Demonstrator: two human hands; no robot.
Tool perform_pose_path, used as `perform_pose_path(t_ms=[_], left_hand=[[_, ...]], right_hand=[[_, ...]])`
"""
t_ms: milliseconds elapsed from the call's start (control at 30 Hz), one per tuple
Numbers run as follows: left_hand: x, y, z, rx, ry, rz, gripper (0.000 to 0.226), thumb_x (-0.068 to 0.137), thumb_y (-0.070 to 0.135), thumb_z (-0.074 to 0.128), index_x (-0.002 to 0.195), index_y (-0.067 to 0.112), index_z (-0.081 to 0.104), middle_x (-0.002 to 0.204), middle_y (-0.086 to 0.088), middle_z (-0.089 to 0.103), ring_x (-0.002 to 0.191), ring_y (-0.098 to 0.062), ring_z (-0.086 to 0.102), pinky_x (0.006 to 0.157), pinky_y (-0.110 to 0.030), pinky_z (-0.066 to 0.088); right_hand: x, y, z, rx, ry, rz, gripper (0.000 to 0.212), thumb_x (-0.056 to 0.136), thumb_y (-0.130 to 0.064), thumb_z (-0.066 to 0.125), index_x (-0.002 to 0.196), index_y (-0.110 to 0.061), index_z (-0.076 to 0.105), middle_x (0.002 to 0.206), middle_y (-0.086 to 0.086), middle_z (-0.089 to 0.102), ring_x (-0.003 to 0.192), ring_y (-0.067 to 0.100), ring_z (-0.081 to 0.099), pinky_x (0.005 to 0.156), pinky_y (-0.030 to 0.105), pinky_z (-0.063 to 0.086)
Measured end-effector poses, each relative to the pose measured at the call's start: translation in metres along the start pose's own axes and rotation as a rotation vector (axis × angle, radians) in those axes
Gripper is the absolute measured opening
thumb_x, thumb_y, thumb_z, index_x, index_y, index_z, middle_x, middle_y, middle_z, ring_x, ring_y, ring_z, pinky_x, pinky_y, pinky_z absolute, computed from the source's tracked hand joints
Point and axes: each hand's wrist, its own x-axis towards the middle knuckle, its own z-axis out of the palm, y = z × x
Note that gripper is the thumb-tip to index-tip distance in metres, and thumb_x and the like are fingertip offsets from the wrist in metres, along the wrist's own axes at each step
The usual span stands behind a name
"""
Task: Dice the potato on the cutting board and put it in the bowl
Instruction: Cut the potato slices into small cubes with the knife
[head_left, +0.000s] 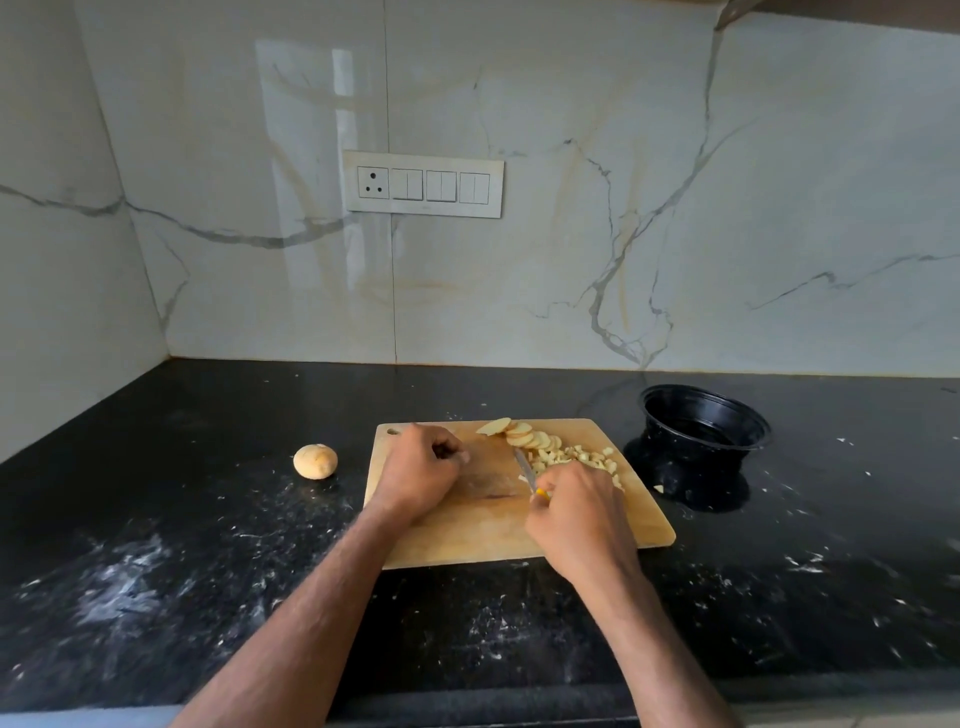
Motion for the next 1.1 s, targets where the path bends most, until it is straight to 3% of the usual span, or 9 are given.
perform_pose_path(t_ms=[100,200,367,467,567,767,867,967,1100], left_hand=[[0.0,0.001,0.0,0.024,0.002,0.014,0.012,0.09,0.012,0.072,0.086,0.019,0.08,0.08,0.013,0.072,0.076,0.0,0.064,0.066,-0.01,0.049],[0.0,0.004,0.002,0.053,0.003,0.027,0.011,0.09,0.012,0.072,0.088,0.019,0.08,0.081,0.012,0.072,0.078,-0.002,0.064,0.071,-0.02,0.054],[0.002,0.003,0.005,0.028,0.039,0.09,0.012,0.089,0.013,0.074,0.089,0.024,0.078,0.081,0.018,0.07,0.082,0.007,0.06,0.064,-0.005,0.044],[0.014,0.004,0.01,0.014,0.015,0.079,0.015,0.093,0.014,0.07,0.098,0.026,0.077,0.09,0.019,0.07,0.082,0.003,0.062,0.067,-0.008,0.046],[0.036,0.01,0.015,0.083,-0.091,0.076,0.025,0.098,0.011,0.062,0.117,0.023,0.074,0.109,0.012,0.07,0.096,-0.001,0.062,0.081,-0.013,0.048],[0.075,0.021,0.023,0.18,-0.345,0.036,0.053,0.098,-0.006,0.045,0.144,0.018,0.055,0.149,-0.002,0.053,0.138,-0.023,0.048,0.112,-0.032,0.038],[0.088,0.023,0.025,0.257,-0.469,0.019,0.057,0.098,-0.007,0.041,0.146,0.022,0.054,0.152,-0.003,0.05,0.142,-0.024,0.043,0.118,-0.039,0.035],[0.095,0.023,0.027,0.309,-0.526,0.02,0.053,0.096,-0.005,0.045,0.14,0.021,0.06,0.146,-0.004,0.056,0.135,-0.024,0.049,0.113,-0.043,0.041],[0.097,0.019,0.029,0.259,-0.43,0.003,0.043,0.09,-0.003,0.062,0.127,0.018,0.067,0.124,-0.002,0.066,0.115,-0.02,0.059,0.092,-0.03,0.049]], right_hand=[[0.012,0.005,-0.004,0.052,0.078,-0.05,0.012,0.085,-0.014,0.068,0.075,-0.018,0.073,0.071,-0.006,0.065,0.061,0.009,0.056,0.052,0.019,0.037],[0.018,0.012,0.001,0.107,0.087,-0.101,0.01,0.086,-0.016,0.069,0.089,-0.022,0.077,0.082,-0.008,0.068,0.073,0.008,0.058,0.059,0.017,0.041],[0.015,0.028,0.014,0.172,0.143,-0.085,0.01,0.086,-0.015,0.072,0.094,-0.017,0.078,0.086,-0.008,0.071,0.075,0.007,0.061,0.068,0.024,0.055],[0.015,0.031,0.015,0.168,0.137,-0.069,0.014,0.086,-0.015,0.071,0.098,-0.018,0.078,0.089,-0.009,0.072,0.08,0.007,0.064,0.073,0.024,0.057],[0.014,0.032,0.013,0.179,0.12,-0.082,0.016,0.087,-0.016,0.071,0.101,-0.018,0.078,0.093,-0.007,0.073,0.082,0.007,0.065,0.075,0.022,0.056],[0.009,0.035,0.013,0.298,0.029,-0.128,0.03,0.088,-0.015,0.071,0.117,-0.023,0.075,0.08,-0.003,0.075,0.053,-0.01,0.049,0.061,-0.001,0.038],[0.012,0.039,0.013,0.302,-0.066,-0.103,0.025,0.089,-0.02,0.071,0.112,-0.024,0.077,0.092,-0.008,0.076,0.07,-0.001,0.065,0.066,0.016,0.057],[0.021,0.043,0.013,0.3,-0.148,-0.082,0.015,0.089,-0.021,0.071,0.1,-0.022,0.08,0.083,-0.01,0.075,0.058,0.009,0.067,0.055,0.03,0.059],[0.027,0.045,0.017,0.313,-0.21,-0.118,0.013,0.089,-0.025,0.07,0.098,-0.022,0.079,0.066,-0.018,0.065,0.046,0.003,0.058,0.04,0.017,0.04]])
